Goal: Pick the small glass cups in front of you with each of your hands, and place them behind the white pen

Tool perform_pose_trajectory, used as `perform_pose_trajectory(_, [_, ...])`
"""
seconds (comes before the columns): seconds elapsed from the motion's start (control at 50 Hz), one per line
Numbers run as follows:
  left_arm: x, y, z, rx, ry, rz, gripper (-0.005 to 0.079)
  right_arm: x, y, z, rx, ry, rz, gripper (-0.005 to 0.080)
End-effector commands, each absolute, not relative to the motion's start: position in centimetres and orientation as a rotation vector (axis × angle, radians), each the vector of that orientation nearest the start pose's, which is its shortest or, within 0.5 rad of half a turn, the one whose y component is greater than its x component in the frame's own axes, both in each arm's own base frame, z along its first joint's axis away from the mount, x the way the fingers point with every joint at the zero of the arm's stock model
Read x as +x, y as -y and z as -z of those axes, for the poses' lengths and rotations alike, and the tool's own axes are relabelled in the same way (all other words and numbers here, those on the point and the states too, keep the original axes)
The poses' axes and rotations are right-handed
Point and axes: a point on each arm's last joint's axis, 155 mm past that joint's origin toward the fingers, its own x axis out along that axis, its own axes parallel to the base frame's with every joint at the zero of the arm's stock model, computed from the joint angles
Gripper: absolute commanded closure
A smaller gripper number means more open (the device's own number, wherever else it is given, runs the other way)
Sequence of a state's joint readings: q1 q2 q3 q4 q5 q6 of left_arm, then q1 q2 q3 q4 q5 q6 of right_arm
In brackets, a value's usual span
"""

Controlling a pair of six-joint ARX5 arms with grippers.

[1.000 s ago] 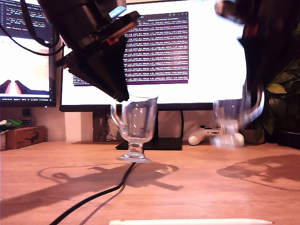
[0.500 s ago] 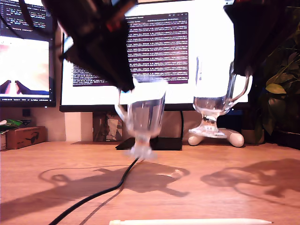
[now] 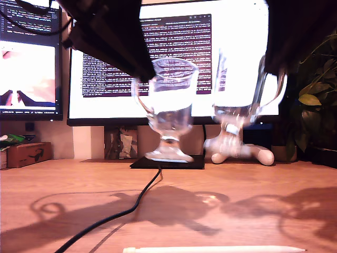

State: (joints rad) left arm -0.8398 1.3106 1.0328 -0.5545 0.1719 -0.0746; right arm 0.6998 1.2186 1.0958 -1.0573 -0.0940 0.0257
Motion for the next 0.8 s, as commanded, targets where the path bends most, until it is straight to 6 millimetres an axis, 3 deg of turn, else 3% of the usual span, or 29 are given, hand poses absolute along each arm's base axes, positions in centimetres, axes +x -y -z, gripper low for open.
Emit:
perform_pose_trajectory(0.0, [21.9,30.0,-16.4,0.231,-0.827,0.930,0.0767,19.7,-19.1,-14.5,-0.354,-1.148,-0.681,0.0764])
perform_pose_trajectory(0.38, [20.8,30.4,-14.0,0.264,-0.816,0.942,0.0767,19.1,-19.9,-12.9,-0.364,-1.147,-0.674,0.0764])
perform_pose_trajectory(0.78, [20.3,29.7,-13.6,0.255,-0.766,0.939,0.0767,18.7,-19.5,-10.8,-0.349,-1.175,-0.653,0.0764])
